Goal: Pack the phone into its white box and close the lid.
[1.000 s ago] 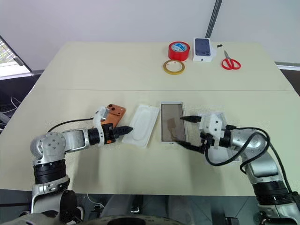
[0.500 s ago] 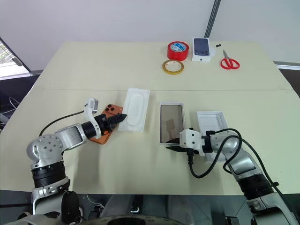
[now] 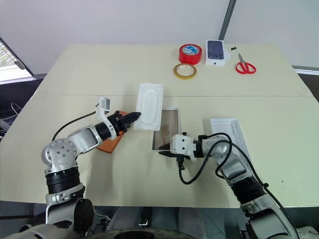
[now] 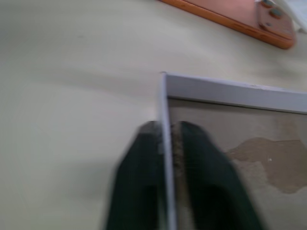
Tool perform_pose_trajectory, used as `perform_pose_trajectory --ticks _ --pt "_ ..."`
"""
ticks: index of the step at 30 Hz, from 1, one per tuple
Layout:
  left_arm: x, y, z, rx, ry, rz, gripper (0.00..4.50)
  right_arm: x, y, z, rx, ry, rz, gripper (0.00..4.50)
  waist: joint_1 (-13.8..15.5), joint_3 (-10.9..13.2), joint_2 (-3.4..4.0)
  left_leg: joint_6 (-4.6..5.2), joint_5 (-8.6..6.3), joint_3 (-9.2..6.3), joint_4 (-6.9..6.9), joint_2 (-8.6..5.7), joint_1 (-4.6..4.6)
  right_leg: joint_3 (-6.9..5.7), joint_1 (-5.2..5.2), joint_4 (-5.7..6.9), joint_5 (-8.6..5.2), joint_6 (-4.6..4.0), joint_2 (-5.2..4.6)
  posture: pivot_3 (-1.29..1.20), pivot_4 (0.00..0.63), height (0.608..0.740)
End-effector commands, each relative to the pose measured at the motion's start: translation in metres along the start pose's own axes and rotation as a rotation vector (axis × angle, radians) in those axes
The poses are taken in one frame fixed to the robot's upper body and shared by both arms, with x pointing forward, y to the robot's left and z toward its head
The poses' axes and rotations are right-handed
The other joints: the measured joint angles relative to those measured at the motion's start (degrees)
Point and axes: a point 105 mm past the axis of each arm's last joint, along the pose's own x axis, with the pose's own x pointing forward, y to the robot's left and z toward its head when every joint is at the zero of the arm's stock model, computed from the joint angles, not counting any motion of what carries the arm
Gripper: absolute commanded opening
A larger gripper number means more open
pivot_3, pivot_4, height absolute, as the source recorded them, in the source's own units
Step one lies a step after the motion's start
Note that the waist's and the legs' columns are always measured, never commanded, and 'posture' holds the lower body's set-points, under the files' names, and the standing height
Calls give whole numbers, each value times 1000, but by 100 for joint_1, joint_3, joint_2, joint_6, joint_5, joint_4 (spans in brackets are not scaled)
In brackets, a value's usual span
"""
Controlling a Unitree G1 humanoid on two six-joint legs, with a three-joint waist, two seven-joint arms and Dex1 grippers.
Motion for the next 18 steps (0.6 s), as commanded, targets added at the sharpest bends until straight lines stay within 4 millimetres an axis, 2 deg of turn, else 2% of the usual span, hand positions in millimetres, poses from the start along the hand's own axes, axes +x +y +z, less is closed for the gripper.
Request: perform_pose_trajectory --ticks 1,2,3,6,10,13,18 --pt "1 -7 3 10 -28 -23 0 -8 -7 24 -4 -72 -52 2837 1 0 0 0 0 0 0 0 0 0 -1 0 0 0 0 0 150 740" --pt "1 -7 2 9 -27 -22 0 -12 -8 28 -1 -83 -66 3501 1 0 0 0 0 0 0 0 0 0 -1 0 0 0 0 0 150 740" --pt "1 -7 0 12 -23 -16 0 -18 -9 32 9 -97 -74 3836 1 0 0 1 0 -1 -1 0 0 0 -1 0 0 0 0 0 150 740" --pt "1 -9 -4 -3 -14 -24 0 -43 -6 35 71 -96 -73 3836 7 0 0 11 -7 -1 -1 0 -3 0 -1 -1 0 0 0 0 150 740" --pt "3 -18 -27 -59 71 -83 0 -87 -14 9 98 34 -150 3836 18 2 -3 39 -23 -5 1 0 -4 0 3 -6 0 0 -1 0 150 740" --pt "7 -22 -35 -52 85 -91 0 -100 -25 -1 71 76 -222 3836 -10 3 -5 39 -23 -4 1 1 -2 1 4 -9 0 -1 0 0 150 740" --pt "11 -23 -44 -75 108 -93 0 -101 -41 1 40 56 -287 3836 -39 3 -4 31 -17 -3 -2 3 -1 1 0 0 0 -1 4 0 150 740"
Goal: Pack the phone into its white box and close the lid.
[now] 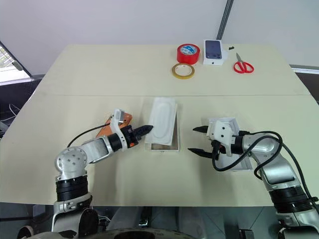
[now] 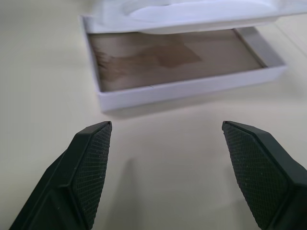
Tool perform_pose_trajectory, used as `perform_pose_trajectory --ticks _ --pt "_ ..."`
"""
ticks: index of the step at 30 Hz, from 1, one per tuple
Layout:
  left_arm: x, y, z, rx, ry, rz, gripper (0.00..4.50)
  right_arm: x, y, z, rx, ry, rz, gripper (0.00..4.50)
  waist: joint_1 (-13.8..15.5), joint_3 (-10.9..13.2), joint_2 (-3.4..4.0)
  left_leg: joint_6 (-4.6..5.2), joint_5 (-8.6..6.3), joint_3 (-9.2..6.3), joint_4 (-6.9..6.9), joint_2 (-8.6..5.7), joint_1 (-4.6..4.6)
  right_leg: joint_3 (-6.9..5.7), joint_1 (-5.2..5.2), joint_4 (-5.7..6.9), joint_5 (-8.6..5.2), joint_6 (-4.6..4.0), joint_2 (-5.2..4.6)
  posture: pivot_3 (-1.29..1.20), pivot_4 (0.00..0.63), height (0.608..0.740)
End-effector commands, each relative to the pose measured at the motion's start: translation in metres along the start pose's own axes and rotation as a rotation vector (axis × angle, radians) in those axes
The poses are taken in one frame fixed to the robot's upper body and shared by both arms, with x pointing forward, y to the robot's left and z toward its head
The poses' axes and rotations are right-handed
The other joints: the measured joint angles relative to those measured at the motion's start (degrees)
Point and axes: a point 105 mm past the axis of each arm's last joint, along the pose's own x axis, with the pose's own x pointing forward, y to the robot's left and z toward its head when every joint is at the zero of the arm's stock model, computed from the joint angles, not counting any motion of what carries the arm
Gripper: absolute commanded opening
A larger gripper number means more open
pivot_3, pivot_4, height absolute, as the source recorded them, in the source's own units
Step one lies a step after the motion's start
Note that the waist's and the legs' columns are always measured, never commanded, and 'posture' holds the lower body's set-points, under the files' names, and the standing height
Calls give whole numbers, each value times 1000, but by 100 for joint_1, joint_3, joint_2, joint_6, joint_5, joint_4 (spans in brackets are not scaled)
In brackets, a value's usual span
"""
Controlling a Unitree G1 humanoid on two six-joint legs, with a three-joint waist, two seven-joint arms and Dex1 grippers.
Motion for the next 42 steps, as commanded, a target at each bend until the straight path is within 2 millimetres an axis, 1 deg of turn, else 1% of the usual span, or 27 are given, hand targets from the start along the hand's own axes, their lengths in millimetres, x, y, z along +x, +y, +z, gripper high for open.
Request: perform_pose_trajectory --ticks 1,4,5,6,8,10,12,13,14,16,18,19,20,22,25,27,29,31,33,36,39,41,42 --pt "-1 -5 2 16 -17 -17 0 -1 -13 13 -68 -44 -53 3836 10 0 0 0 0 0 0 0 0 0 0 0 0 0 0 0 150 740" --pt "-3 -4 4 24 -30 -11 969 2 -18 15 -77 -58 -72 3906 40 0 0 -2 1 0 1 0 0 0 1 -2 0 0 0 0 150 740" --pt "-4 -5 5 26 -34 -12 1375 3 -21 16 -81 -65 -83 3906 49 0 0 -3 2 0 2 0 -1 0 1 -2 0 0 0 0 150 740" --pt "-5 -5 5 31 -37 -11 1924 3 -24 17 -80 -71 -96 3906 51 0 -1 -5 3 0 2 0 -1 0 2 -2 0 0 0 0 150 740" --pt "-5 -8 5 55 -29 -19 2825 5 -30 17 -87 -77 -118 3906 51 0 0 -8 4 0 2 -1 -1 0 3 -3 0 0 -1 0 150 740" --pt "-7 -14 7 92 -36 -36 3740 10 -41 22 -108 -104 -170 3906 27 1 -1 -9 5 0 2 -1 -1 0 2 -3 0 0 -1 0 150 740" --pt "-9 -17 8 116 -41 -54 3740 17 -47 29 -105 -137 -190 3906 30 1 0 -27 15 0 1 0 -1 0 0 -2 0 0 0 0 150 740" --pt "-11 -20 12 134 -51 -65 3740 24 -46 37 -76 -184 -174 3906 26 1 0 -28 16 0 0 0 -1 0 0 -2 0 0 0 0 150 740" --pt "-13 -22 15 150 -61 -71 3783 31 -44 45 -36 -228 -158 3653 13 1 0 -30 17 0 0 0 -1 0 0 -2 0 0 0 0 150 740" --pt "-17 -26 20 190 -73 -85 3801 46 -38 59 -16 -288 -127 3148 -29 1 0 -31 18 0 0 0 -1 0 -1 0 0 0 1 0 150 740" --pt "-23 -28 27 237 -91 -89 3801 63 -31 67 -26 -309 -121 2069 -56 1 0 -33 19 -1 -1 0 -1 0 -3 5 0 0 1 0 150 740" --pt "-27 -30 32 266 -123 -97 3801 71 -26 67 -25 -308 -104 1645 -73 1 0 -33 19 -1 -2 0 -1 0 -4 6 0 0 1 0 150 740" --pt "-32 -32 38 298 -158 -104 3801 79 -19 65 -31 -292 -83 1079 -70 1 1 -33 19 -2 -1 0 -1 -1 -4 6 0 0 1 0 150 740" --pt "-42 -22 46 430 -192 -32 3801 94 -7 54 -71 -231 -47 40 -71 1 1 -34 20 -2 -1 0 -2 -1 -4 6 0 0 0 0 150 740" --pt "-59 -3 56 549 -209 51 3801 107 13 42 -110 -152 27 40 -85 2 3 -42 24 0 -7 -1 -2 0 -9 6 -1 -2 0 0 150 740" --pt "-70 11 63 663 -208 119 3801 109 22 33 -156 -99 69 40 -85 3 4 -44 25 0 -10 -1 -2 0 -11 6 -1 -3 -1 0 150 740" --pt "-83 23 70 762 -203 172 3801 106 25 22 -210 -34 105 40 -86 4 5 -40 23 0 -12 -1 -2 0 -11 2 -1 -3 -3 0 150 740" --pt "-92 30 78 733 -225 187 3801 102 29 17 -232 -2 144 40 -75 4 6 -18 10 0 -14 -1 -2 0 -11 1 -2 -4 -4 0 150 740" --pt "-102 34 85 745 -225 191 3801 97 28 14 -269 27 162 40 -64 4 5 -4 2 -2 -13 -1 -2 -1 -8 -1 -2 -4 -6 0 150 740" --pt "-111 42 95 685 -236 205 3801 92 22 14 -294 43 157 40 -72 4 5 2 -1 -2 -13 -1 -2 -1 -8 -3 -1 -4 -9 0 150 740" --pt "-116 54 99 638 -220 238 3801 93 17 22 -292 16 145 40 -73 4 5 2 -1 -2 -13 -1 -2 -1 -7 -2 -1 -3 -9 0 150 740" --pt "-120 59 102 538 -223 234 3801 96 12 32 -248 -37 110 40 -76 4 5 2 -1 -2 -13 -1 -2 -1 -8 -2 -1 -3 -9 0 150 740" --pt "-123 61 106 518 -238 238 3801 98 7 40 -222 -69 79 40 -82 5 3 3 -1 -2 -13 -1 -3 -1 -9 -2 -1 -3 -9 0 150 740"
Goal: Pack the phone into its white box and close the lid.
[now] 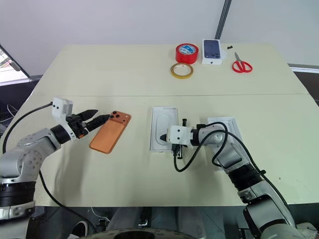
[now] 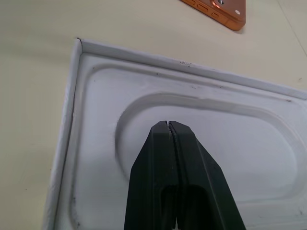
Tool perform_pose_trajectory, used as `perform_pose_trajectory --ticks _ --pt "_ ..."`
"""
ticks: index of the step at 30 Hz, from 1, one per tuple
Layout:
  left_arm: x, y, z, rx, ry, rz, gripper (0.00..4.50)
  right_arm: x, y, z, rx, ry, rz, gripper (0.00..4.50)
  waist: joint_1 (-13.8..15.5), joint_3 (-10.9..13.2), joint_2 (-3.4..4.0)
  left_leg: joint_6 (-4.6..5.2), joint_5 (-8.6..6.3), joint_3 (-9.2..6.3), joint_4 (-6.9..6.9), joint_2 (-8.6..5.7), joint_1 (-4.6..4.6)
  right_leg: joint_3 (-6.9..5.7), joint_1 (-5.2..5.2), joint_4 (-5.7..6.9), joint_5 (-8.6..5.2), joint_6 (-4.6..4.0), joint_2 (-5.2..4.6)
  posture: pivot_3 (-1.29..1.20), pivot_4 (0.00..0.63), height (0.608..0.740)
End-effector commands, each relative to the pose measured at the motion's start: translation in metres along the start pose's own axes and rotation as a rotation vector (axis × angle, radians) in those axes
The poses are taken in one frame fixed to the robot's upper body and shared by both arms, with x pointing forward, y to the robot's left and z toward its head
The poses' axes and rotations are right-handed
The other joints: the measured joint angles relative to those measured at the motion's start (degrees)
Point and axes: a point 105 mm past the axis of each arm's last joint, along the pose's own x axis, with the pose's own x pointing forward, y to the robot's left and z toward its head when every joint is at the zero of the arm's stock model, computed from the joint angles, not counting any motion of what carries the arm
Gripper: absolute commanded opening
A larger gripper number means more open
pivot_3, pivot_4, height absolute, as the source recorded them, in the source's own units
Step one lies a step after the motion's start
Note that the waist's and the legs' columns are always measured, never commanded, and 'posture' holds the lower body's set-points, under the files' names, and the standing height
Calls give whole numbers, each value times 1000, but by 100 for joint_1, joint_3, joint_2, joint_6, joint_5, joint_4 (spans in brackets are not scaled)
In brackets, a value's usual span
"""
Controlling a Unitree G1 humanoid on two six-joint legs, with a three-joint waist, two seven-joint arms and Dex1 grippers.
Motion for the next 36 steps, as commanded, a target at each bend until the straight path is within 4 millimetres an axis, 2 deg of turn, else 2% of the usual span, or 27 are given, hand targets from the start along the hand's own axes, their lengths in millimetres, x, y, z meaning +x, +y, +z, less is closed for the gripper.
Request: perform_pose_trajectory --ticks 1,4,6,10,12,15,18,23,26,32,36 --pt "-10 15 17 -97 -46 17 3801 -1 -25 21 62 -103 -117 40 -10 3 -3 0 0 0 0 0 0 0 -1 3 0 0 0 0 150 740" --pt "-18 23 16 -210 -11 9 3801 0 -43 44 92 -197 -182 40 -58 5 -3 -4 3 1 -1 0 -8 0 -21 15 1 1 1 0 150 740" --pt "-22 32 12 -199 35 35 3801 6 -50 59 111 -234 -199 40 -61 5 -2 -9 5 2 -3 0 -9 1 -29 25 1 1 1 0 150 740" --pt "-25 32 -6 -191 177 -30 3801 36 -46 80 98 -218 -135 40 -50 6 -2 -16 10 2 -15 0 -9 1 -35 26 1 0 2 0 150 740" --pt "-24 20 -15 -195 247 -130 3801 54 -37 84 87 -179 -57 40 -53 6 -2 -19 11 2 -17 0 -10 1 -37 25 1 0 2 0 150 740" --pt "-19 19 -25 -215 311 -164 3801 73 -29 79 76 -86 18 40 -30 6 -2 -21 13 2 -20 -1 -11 1 -38 25 1 -2 1 0 150 740" --pt "-13 22 -41 -136 399 -178 3801 97 -18 71 84 27 107 40 -29 5 -4 -21 13 2 -20 -3 -10 0 -47 25 2 -4 0 0 150 740" --pt "-15 21 -62 -114 502 -231 3801 115 -5 61 46 103 155 40 -60 -4 2 -63 38 3 -31 -4 -6 1 -46 29 3 -5 0 0 150 740" --pt "-15 12 -73 -143 551 -287 3801 121 -1 65 38 78 147 40 -66 -24 7 -58 36 3 -56 -5 10 2 -43 29 4 -8 1 0 150 740" --pt "-5 -4 -83 -314 577 -337 3801 124 1 71 64 43 145 40 -73 -51 22 -49 33 3 -61 -5 13 2 -43 37 4 -8 1 0 150 740" --pt "2 -20 -81 -403 567 -396 3801 122 1 68 69 43 141 40 -56 -77 40 -43 29 3 -61 -7 15 1 -39 36 5 -7 1 0 150 740"
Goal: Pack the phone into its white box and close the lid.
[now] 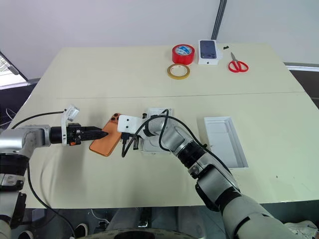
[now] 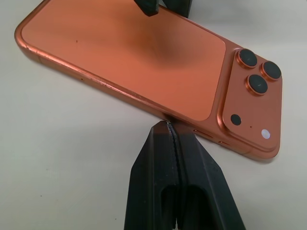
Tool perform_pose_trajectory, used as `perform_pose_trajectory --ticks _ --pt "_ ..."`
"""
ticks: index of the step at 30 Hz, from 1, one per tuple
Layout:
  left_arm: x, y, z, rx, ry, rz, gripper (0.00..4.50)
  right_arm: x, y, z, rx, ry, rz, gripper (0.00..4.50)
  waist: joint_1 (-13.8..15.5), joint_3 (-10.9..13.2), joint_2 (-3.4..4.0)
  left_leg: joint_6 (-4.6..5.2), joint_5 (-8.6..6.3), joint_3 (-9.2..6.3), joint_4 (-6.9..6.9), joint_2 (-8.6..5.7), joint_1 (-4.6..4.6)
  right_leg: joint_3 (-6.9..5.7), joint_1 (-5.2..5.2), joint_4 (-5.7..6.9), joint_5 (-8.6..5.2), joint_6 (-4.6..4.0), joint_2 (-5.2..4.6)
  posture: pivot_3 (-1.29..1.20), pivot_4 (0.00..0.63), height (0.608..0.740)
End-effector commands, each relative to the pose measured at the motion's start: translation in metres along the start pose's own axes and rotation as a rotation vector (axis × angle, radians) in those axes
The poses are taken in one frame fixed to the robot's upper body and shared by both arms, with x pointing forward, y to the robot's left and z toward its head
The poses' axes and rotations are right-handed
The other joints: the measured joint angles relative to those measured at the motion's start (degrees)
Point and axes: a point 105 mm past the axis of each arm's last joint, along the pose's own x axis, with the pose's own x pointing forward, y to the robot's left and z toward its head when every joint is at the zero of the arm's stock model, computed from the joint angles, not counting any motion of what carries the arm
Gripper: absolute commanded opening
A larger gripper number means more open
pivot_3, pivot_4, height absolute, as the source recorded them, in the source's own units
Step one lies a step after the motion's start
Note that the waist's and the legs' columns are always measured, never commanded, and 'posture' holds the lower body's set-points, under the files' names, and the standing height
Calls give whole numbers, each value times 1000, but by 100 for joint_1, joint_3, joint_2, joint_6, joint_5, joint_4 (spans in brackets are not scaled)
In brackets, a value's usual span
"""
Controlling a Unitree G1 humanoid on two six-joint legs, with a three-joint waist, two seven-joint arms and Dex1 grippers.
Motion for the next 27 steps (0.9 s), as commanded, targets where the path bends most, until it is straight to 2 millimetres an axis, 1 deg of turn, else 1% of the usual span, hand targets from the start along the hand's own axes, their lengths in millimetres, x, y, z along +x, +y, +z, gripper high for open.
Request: perform_pose_trajectory --ticks 1,2,4,6,10,14,17,20,27 --pt "30 -20 -37 -151 114 -151 3801 5 7 2 -6 -9 25 40 11 -3 0 2 -1 0 0 -1 0 0 1 0 0 0 0 0 150 740" --pt "30 -20 -38 -140 118 -151 3801 5 6 1 -5 -6 23 40 8 -4 -1 3 -2 0 0 -1 0 0 2 0 0 0 0 0 150 740" --pt "29 -19 -37 -195 114 -149 3801 5 6 2 -5 -12 21 40 8 -4 -1 4 -2 0 0 -1 0 0 2 -1 0 0 -1 0 150 740" --pt "28 -16 -34 -202 107 -131 3801 4 5 3 4 -19 19 40 7 -4 -1 4 -2 -1 0 -1 0 0 2 -1 0 0 0 0 150 740" --pt "17 -10 -18 -210 32 -113 3801 4 3 2 -7 -13 6 40 4 -4 -1 3 -2 -1 0 -1 0 0 1 -2 0 0 0 0 150 740" --pt "6 -8 -12 -267 -15 -121 3801 3 2 1 -5 -12 4 40 -14 -3 -2 2 -1 -1 0 -1 0 0 -3 -1 0 0 0 0 150 740" --pt "0 -7 -12 -290 -28 -113 2966 4 2 1 -9 -14 4 0 -77 -2 -4 1 -1 -1 0 -1 -6 0 -9 -1 0 0 0 0 150 740" --pt "-5 -7 -12 -286 -35 -110 1575 4 1 3 -10 -21 2 0 -129 1 -7 -22 13 -1 0 -1 -16 0 -19 -1 0 0 0 0 150 740" --pt "-11 -4 -11 -318 -66 -97 1575 5 2 3 -15 -23 4 0 -132 2 -11 -8 5 -2 -1 -1 -16 1 -23 5 0 0 0 0 150 740"
